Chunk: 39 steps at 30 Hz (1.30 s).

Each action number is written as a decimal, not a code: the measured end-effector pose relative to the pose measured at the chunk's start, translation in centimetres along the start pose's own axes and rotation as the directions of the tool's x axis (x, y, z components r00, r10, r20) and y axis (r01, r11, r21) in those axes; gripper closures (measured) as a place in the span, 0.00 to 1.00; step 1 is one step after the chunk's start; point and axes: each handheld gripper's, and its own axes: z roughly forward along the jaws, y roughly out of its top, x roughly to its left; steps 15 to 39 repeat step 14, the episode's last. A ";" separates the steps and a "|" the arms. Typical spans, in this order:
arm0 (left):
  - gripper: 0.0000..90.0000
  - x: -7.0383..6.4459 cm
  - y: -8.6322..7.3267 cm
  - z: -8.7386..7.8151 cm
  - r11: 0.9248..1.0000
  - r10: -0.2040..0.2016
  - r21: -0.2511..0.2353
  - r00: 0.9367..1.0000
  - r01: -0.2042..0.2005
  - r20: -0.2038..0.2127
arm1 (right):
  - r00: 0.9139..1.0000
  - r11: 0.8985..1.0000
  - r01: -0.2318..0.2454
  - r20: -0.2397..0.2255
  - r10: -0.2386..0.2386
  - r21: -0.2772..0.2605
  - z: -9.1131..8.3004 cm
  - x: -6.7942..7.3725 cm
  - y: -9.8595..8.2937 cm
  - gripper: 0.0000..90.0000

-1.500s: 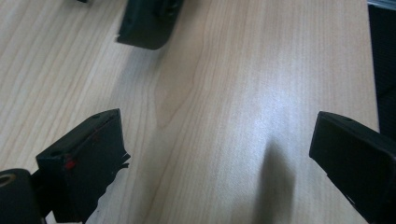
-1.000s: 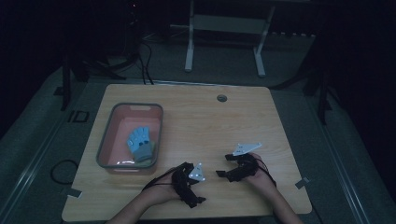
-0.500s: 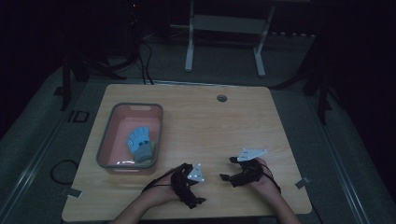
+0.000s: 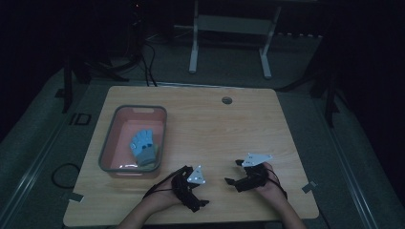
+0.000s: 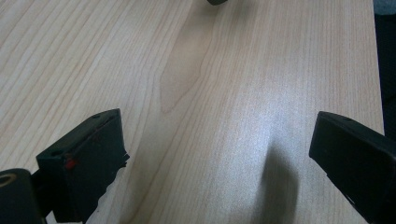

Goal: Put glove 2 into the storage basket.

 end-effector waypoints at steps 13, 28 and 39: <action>0.04 -0.4 -0.1 0.2 0.999 -0.028 -0.016 0.999 0.028 -0.017 | 0.999 1.000 0.004 0.039 -0.005 0.003 0.1 0.0 -0.1 0.14; 0.04 -0.3 -0.1 0.2 1.000 -0.026 -0.015 0.999 0.026 -0.021 | 0.999 1.000 0.006 0.045 -0.006 0.001 0.1 0.0 -0.1 0.14; 0.04 -0.3 -0.1 0.2 1.000 -0.026 -0.015 0.999 0.026 -0.021 | 0.999 1.000 0.006 0.045 -0.006 0.001 0.1 0.0 -0.1 0.14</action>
